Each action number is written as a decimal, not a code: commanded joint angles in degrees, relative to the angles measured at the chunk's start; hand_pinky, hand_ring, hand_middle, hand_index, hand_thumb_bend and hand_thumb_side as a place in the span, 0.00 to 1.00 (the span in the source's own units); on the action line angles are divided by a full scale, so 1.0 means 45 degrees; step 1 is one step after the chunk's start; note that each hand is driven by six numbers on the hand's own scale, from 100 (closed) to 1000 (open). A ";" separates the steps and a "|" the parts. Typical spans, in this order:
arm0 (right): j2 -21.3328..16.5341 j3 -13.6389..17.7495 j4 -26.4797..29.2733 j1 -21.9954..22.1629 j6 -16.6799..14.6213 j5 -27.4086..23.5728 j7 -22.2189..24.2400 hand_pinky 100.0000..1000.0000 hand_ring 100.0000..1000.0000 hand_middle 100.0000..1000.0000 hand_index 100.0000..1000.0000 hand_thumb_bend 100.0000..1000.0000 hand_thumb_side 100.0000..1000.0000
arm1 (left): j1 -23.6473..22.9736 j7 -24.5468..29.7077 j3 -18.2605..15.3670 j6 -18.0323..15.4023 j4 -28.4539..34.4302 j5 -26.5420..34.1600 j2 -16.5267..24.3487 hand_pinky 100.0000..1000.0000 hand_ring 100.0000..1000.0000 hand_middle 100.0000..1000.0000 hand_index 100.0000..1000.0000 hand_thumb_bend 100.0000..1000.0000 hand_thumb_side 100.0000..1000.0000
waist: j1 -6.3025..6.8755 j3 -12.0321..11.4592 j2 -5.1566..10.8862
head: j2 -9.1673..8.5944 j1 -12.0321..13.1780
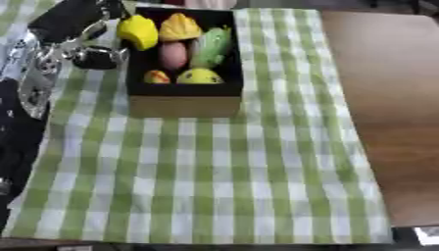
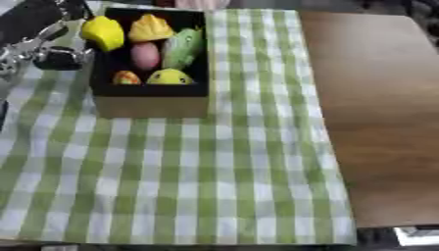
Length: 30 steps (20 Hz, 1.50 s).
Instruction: Pick up objects on the table and place them in the box.
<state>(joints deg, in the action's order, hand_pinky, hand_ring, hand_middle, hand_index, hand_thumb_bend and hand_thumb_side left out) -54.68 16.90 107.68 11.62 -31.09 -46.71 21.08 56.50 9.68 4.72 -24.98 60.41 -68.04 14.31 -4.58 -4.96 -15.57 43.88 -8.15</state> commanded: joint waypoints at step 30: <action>-0.0745 0.0188 -0.0043 0.0161 -0.0256 -0.0331 -0.0122 1.00 1.00 0.57 0.99 0.00 0.87 | 0.0720 -0.0726 0.0756 0.0310 0.1319 -0.0322 -0.0098 0.73 0.58 0.44 0.61 0.00 0.00 | 0.0027 0.0153 0.0536 | 0.0053 0.0181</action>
<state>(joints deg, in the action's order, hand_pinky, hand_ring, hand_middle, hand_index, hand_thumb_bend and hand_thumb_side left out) -55.47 17.06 106.98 12.62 -31.82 -47.57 20.58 58.11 5.79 8.30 -23.45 66.20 -69.36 14.12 -4.47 -4.26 -14.00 43.88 -7.68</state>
